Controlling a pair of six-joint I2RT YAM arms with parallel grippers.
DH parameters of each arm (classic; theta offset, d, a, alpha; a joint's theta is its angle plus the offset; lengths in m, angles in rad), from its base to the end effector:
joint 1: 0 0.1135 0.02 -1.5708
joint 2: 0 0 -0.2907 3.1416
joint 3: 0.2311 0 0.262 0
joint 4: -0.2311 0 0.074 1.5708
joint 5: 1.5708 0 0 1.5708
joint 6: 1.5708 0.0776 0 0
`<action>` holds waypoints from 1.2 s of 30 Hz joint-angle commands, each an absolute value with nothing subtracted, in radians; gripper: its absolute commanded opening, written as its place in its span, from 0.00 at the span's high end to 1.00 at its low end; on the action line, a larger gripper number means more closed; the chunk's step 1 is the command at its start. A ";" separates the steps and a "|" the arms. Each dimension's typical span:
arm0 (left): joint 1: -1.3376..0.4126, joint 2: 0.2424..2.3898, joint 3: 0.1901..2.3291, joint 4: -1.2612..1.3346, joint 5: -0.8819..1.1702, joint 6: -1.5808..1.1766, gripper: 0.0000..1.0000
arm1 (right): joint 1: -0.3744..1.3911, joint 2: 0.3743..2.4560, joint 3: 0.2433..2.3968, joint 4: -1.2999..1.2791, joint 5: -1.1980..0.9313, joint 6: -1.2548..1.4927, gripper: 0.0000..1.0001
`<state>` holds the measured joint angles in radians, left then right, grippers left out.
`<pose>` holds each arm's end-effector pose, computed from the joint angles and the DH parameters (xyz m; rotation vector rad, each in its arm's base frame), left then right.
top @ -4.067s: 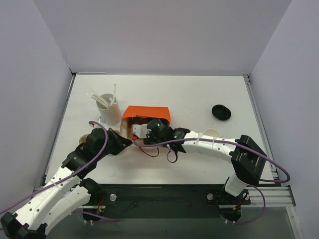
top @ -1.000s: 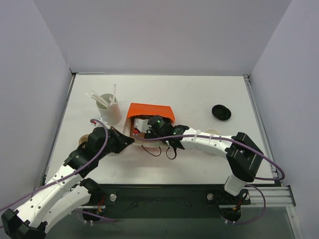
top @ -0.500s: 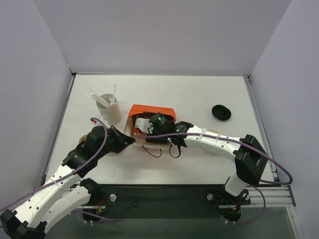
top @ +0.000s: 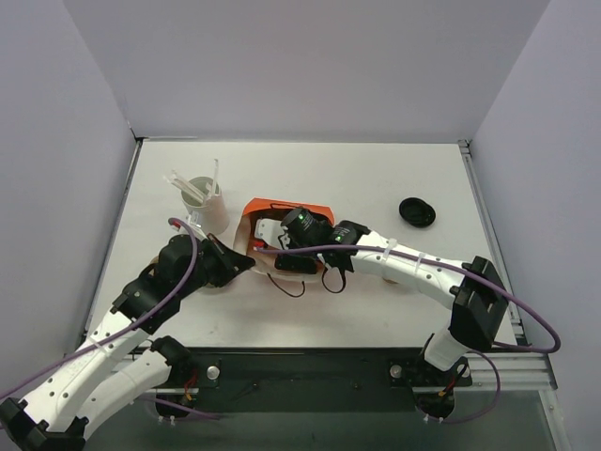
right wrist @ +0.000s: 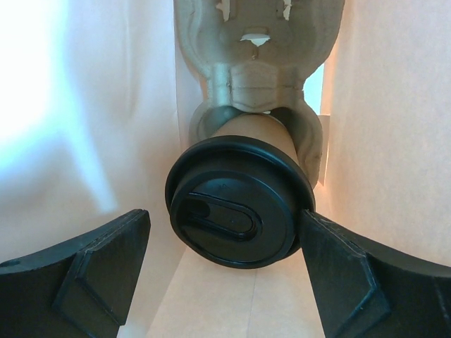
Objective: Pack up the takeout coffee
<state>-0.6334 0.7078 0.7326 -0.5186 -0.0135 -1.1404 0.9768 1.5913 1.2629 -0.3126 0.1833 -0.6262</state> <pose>0.1506 -0.1093 0.2970 -0.5723 2.1729 -1.0309 0.2396 0.3295 0.2888 -1.5079 1.6011 -0.0067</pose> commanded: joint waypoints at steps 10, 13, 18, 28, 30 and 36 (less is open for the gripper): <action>-0.637 0.700 0.842 -0.526 0.000 -1.160 0.90 | 0.985 1.552 1.331 -0.475 0.117 -0.545 0.16; -0.637 0.693 0.847 -0.535 0.023 -1.158 0.82 | 0.983 1.555 1.345 -0.498 0.101 -0.535 0.16; -0.637 0.678 0.867 -0.560 0.023 -1.135 0.60 | 0.982 1.566 1.370 -0.529 0.080 -0.522 0.16; -0.635 0.634 0.897 -0.592 0.009 -1.082 0.24 | 0.966 1.598 1.427 -0.568 0.043 -0.480 0.17; -0.635 0.627 0.916 -0.612 0.008 -1.060 0.23 | 0.965 1.600 1.440 -0.578 0.037 -0.474 0.18; -0.635 0.643 1.001 -0.679 -0.081 -0.921 0.21 | 0.953 1.598 1.466 -0.604 0.021 -0.457 0.15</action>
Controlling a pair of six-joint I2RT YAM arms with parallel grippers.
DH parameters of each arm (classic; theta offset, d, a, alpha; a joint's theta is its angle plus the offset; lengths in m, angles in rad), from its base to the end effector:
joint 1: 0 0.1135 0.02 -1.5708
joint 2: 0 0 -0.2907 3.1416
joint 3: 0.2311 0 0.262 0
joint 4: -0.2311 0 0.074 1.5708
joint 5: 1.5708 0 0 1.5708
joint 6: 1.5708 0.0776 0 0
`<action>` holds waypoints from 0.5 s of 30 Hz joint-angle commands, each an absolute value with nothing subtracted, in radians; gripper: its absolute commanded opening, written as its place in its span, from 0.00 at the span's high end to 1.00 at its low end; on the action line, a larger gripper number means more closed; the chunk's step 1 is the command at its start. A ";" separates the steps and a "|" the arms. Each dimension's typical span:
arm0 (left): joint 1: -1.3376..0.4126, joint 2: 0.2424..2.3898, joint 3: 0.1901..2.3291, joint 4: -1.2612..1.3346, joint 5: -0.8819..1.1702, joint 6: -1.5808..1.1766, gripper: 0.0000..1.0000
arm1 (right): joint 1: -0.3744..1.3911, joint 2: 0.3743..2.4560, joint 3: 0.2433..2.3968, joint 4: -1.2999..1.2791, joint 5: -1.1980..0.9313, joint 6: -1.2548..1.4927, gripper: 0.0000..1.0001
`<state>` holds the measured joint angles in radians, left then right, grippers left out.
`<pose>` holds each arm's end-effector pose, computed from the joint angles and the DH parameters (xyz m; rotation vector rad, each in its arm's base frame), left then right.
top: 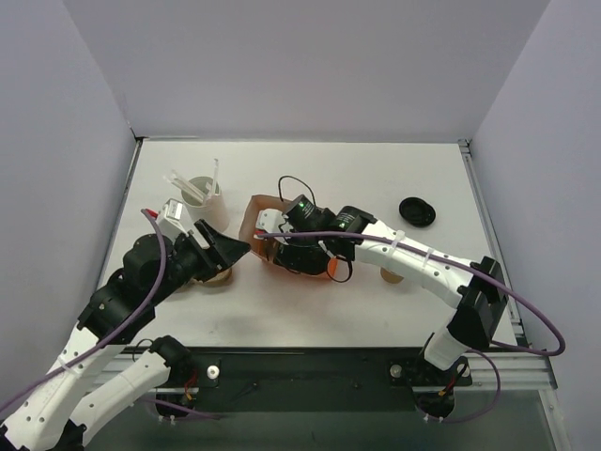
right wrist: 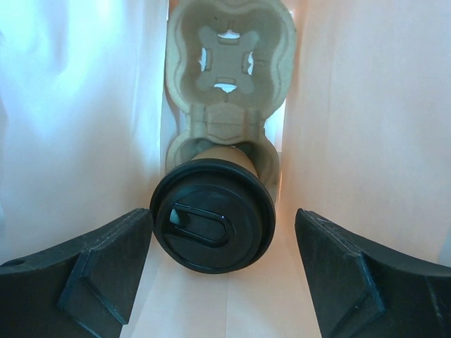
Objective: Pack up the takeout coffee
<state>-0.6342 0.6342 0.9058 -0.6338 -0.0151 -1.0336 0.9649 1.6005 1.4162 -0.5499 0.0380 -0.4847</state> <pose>0.1273 -0.0922 0.3583 -0.4263 2.0511 -1.0606 0.2318 0.3295 0.3148 -1.5187 1.7443 0.2018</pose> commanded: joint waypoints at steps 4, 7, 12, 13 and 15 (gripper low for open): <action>-0.635 0.663 1.052 -0.713 -0.144 -0.832 0.20 | 0.939 1.598 1.482 -0.617 0.023 -0.453 0.12; -0.634 0.667 1.074 -0.727 -0.159 -0.795 0.20 | 0.928 1.600 1.497 -0.626 0.031 -0.453 0.11; -0.634 0.663 1.097 -0.753 -0.198 -0.750 0.20 | 0.908 1.594 1.537 -0.641 0.034 -0.420 0.14; -0.634 0.663 1.100 -0.756 -0.202 -0.730 0.20 | 0.904 1.594 1.543 -0.641 0.034 -0.410 0.16; -0.634 0.667 1.114 -0.770 -0.224 -0.716 0.19 | 0.891 1.598 1.561 -0.641 0.038 -0.376 0.20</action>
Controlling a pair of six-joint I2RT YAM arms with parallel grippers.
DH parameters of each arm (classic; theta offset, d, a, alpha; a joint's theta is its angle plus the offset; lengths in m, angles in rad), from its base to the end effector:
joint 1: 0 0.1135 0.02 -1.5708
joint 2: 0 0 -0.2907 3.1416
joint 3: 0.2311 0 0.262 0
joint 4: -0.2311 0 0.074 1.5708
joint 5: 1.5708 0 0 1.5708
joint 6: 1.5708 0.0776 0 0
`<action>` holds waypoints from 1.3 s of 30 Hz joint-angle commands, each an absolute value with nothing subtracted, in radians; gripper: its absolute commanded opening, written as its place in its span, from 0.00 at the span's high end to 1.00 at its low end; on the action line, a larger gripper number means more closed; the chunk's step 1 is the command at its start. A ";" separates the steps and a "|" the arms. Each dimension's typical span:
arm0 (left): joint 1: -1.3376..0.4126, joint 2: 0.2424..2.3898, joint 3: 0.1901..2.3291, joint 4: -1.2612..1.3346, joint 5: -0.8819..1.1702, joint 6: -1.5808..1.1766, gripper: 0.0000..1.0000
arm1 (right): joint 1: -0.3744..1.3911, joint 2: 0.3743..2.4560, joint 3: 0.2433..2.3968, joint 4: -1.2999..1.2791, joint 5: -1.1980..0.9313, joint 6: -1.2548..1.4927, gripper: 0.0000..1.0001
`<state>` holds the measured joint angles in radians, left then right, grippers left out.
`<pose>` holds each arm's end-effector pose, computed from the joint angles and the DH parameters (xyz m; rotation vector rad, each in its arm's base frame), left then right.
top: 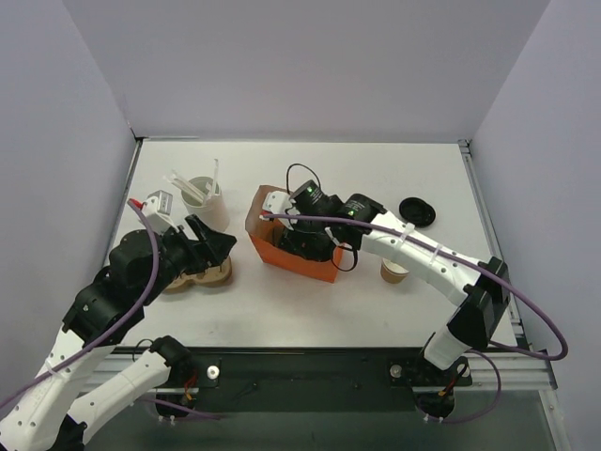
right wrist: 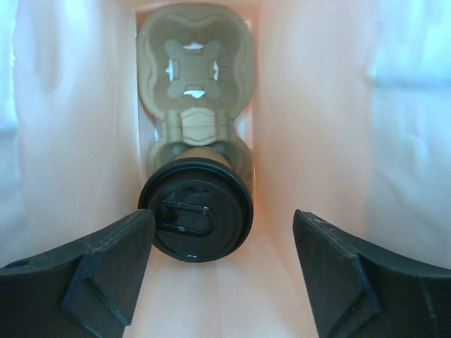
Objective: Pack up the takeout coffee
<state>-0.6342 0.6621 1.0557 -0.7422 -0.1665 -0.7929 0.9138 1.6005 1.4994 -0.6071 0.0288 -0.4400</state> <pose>0.1242 -0.0754 0.3940 -0.2742 1.9785 -0.7885 0.2482 0.3182 0.3394 -1.4212 1.7929 0.2151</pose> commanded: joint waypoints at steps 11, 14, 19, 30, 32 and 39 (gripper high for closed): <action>-0.634 0.641 1.114 -0.785 -0.288 -0.660 0.12 | 0.838 1.586 1.611 -0.615 0.054 -0.190 0.30; -0.634 0.627 1.115 -0.795 -0.311 -0.634 0.03 | 0.818 1.583 1.664 -0.614 0.048 -0.146 0.32; -0.634 0.634 1.150 -0.819 -0.325 -0.607 0.03 | 0.787 1.578 1.752 -0.643 0.061 -0.078 0.29; -0.634 0.672 1.195 -0.848 -0.282 -0.577 0.03 | 0.752 1.517 1.831 -0.703 0.026 0.035 0.34; -0.634 0.696 1.228 -0.850 -0.282 -0.531 0.03 | 0.753 1.478 1.839 -0.710 0.023 0.063 0.32; -0.632 0.807 1.315 -0.853 -0.431 -0.489 0.08 | 0.752 1.342 1.803 -0.710 -0.052 0.113 0.26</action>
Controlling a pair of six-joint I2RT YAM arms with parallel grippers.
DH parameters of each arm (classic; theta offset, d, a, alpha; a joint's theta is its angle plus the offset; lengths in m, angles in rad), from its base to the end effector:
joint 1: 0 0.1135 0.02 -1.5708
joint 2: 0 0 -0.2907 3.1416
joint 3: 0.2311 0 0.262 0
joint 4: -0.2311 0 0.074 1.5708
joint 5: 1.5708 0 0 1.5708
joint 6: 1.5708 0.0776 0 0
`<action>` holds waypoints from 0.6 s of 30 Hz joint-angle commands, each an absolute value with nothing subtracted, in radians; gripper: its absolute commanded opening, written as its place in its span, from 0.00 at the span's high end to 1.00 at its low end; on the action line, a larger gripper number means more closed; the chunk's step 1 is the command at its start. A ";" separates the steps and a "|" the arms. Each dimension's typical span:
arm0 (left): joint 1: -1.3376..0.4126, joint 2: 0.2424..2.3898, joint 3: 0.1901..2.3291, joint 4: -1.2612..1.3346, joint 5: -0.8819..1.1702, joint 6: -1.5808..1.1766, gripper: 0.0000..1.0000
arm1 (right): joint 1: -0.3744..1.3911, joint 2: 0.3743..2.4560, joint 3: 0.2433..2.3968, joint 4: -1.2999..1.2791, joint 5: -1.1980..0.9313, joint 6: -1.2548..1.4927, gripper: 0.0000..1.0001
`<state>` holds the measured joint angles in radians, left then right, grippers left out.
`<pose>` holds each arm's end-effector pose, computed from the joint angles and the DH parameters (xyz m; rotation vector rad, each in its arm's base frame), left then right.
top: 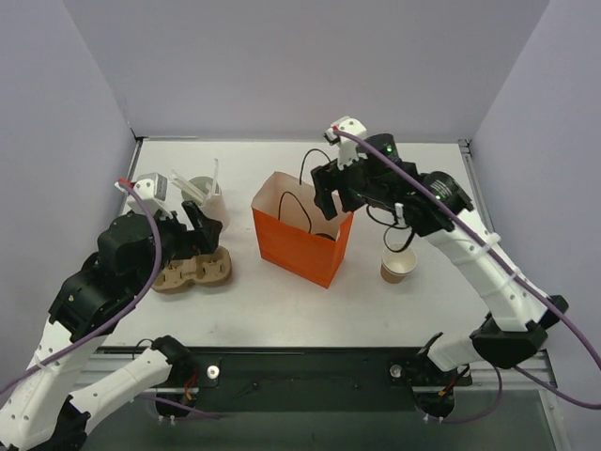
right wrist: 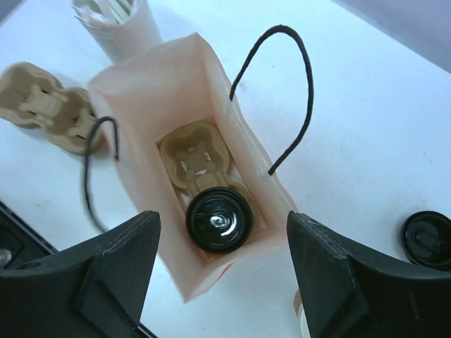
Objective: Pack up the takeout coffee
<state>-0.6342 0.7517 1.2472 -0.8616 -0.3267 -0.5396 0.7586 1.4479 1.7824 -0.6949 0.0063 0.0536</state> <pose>0.1285 -0.0636 0.4333 -0.1274 1.9411 -0.4707 0.2525 0.2386 0.4890 -0.6756 1.8490 0.5323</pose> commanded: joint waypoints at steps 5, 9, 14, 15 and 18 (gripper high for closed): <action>-0.589 0.954 1.374 -0.865 -0.479 -0.466 0.14 | 0.753 1.247 1.758 -0.713 -0.136 0.202 0.03; -0.465 1.127 1.428 -0.857 -0.364 -0.471 0.17 | 0.758 1.145 1.636 -0.709 -0.135 0.227 0.00; -0.390 1.259 1.444 -0.829 -0.419 -0.456 0.23 | 0.758 0.976 1.445 -0.692 -0.098 0.186 0.00; -0.370 1.284 1.436 -0.798 -0.416 -0.456 0.23 | 0.758 0.942 1.433 -0.693 -0.109 0.180 0.00; -0.269 1.333 1.459 -0.755 -0.339 -0.485 0.27 | 0.758 0.888 1.394 -0.693 -0.135 0.175 0.00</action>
